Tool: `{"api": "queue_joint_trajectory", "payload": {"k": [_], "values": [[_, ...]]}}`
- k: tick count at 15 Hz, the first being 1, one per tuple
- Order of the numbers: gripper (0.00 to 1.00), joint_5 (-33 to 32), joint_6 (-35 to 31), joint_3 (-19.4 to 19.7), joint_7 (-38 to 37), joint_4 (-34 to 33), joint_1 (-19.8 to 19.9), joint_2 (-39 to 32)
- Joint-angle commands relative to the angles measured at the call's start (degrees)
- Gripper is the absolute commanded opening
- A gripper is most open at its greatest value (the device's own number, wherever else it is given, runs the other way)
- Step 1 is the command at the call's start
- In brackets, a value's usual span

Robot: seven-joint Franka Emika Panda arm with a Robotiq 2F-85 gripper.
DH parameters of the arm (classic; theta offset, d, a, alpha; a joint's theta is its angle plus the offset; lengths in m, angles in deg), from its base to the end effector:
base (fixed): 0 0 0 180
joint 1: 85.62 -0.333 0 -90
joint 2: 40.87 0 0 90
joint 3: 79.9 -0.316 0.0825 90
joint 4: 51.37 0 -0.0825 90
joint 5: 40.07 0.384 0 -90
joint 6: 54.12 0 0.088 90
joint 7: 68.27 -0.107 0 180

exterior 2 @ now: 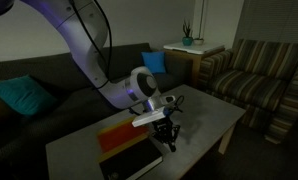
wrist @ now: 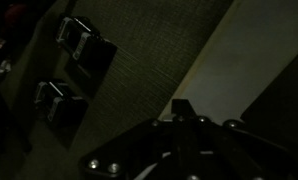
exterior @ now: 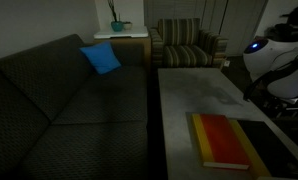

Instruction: Move the black book closer to the red book

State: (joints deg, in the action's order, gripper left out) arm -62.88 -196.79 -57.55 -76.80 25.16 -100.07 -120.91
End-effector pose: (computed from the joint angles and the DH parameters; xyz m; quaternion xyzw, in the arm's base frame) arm 0.6405 -0.0570 -0.0968 0.9342 0.1606 -0.0935 0.3046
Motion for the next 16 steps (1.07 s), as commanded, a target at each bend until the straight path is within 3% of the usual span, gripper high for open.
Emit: {"api": "queue_joint_trajectory", "payload": {"k": [1, 2, 3, 5, 14, 15, 16], "values": [[0.0, -0.71, -2.15, 2.49, -2.15, 4.95, -0.96, 3.1], [0.0, -0.65, -2.37, 2.96, -2.33, 5.27, -0.88, 3.34], [0.26, -0.63, -2.52, 3.4, -2.46, 5.55, -0.85, 3.53], [0.33, -1.84, -2.71, 3.04, -2.82, 5.77, 0.29, 4.08], [0.98, -2.86, -5.41, 3.22, -0.44, 6.09, 2.53, 3.81], [1.0, -2.36, -6.7, 3.82, -1.28, 9.19, -0.08, 4.84], [1.0, -2.47, -7.34, 3.74, -1.31, 9.6, -0.15, 4.89]]}}
